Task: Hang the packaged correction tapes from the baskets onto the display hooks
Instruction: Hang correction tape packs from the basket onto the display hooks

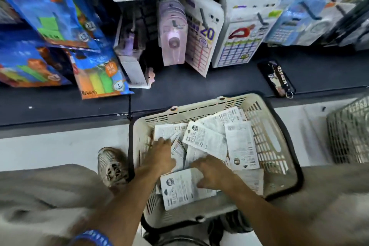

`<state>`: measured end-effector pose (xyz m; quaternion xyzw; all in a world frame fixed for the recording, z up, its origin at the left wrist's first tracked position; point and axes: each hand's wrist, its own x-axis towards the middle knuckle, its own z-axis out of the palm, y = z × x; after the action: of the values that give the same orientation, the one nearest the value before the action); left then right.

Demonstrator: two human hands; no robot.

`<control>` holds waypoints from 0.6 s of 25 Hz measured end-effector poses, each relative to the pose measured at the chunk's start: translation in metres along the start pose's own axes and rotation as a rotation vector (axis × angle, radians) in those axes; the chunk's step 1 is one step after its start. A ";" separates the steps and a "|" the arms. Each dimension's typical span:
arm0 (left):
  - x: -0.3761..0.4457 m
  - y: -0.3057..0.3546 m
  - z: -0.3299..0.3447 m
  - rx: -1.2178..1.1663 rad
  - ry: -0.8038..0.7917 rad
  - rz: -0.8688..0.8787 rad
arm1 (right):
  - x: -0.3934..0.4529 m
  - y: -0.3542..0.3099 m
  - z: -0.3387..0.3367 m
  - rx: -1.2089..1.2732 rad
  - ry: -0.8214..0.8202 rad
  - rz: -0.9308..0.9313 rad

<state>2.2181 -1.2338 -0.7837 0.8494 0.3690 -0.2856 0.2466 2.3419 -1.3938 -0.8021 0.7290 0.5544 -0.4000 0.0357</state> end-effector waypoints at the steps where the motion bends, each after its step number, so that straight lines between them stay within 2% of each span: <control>1: 0.005 0.001 0.003 0.042 0.066 0.010 | 0.002 0.000 -0.003 0.078 0.002 -0.001; 3: 0.015 -0.004 0.005 0.002 0.062 -0.070 | 0.007 0.005 -0.010 0.168 -0.003 0.005; 5: 0.022 -0.011 0.006 -0.255 -0.090 -0.175 | 0.008 0.009 -0.014 0.136 0.047 0.015; 7: 0.023 -0.013 0.008 -0.403 -0.226 -0.173 | 0.006 0.007 -0.011 0.068 0.091 0.032; 9: 0.022 -0.011 0.006 -0.446 -0.249 -0.161 | 0.005 0.008 -0.006 0.028 0.017 0.006; 10: 0.022 -0.010 0.000 -0.476 -0.251 -0.160 | 0.003 0.010 -0.011 0.114 -0.024 -0.012; 12: 0.020 -0.012 -0.023 -0.511 -0.261 -0.152 | -0.002 0.022 -0.036 0.537 -0.080 0.025; 15: 0.012 -0.018 -0.076 -0.525 -0.290 -0.053 | -0.015 0.042 -0.077 1.185 0.013 0.065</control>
<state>2.2345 -1.1694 -0.7414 0.6970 0.4132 -0.3050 0.5004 2.4178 -1.3837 -0.7566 0.6437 0.2143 -0.6356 -0.3686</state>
